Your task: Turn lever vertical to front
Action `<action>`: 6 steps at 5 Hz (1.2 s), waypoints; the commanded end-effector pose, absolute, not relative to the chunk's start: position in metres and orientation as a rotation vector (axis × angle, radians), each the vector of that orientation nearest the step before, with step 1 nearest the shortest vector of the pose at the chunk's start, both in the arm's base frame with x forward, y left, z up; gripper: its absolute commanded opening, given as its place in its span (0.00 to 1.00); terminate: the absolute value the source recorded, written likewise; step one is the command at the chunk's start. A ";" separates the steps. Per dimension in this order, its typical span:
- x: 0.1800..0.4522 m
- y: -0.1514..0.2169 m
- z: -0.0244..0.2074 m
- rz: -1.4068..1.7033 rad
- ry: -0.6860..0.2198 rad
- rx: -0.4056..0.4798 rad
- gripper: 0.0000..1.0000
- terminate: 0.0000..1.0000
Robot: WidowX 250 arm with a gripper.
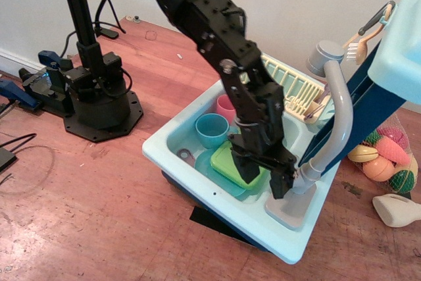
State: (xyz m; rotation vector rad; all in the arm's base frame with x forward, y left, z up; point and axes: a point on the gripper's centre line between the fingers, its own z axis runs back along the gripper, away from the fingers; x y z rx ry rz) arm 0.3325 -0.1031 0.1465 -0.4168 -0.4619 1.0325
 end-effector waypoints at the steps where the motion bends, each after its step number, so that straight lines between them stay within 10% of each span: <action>1: 0.334 -0.077 0.177 1.165 -0.632 -0.510 1.00 0.00; 3: 0.345 -0.076 0.193 1.372 -0.791 -0.583 1.00 0.00; 6: 0.396 -0.097 0.177 1.146 -0.541 -0.526 1.00 0.00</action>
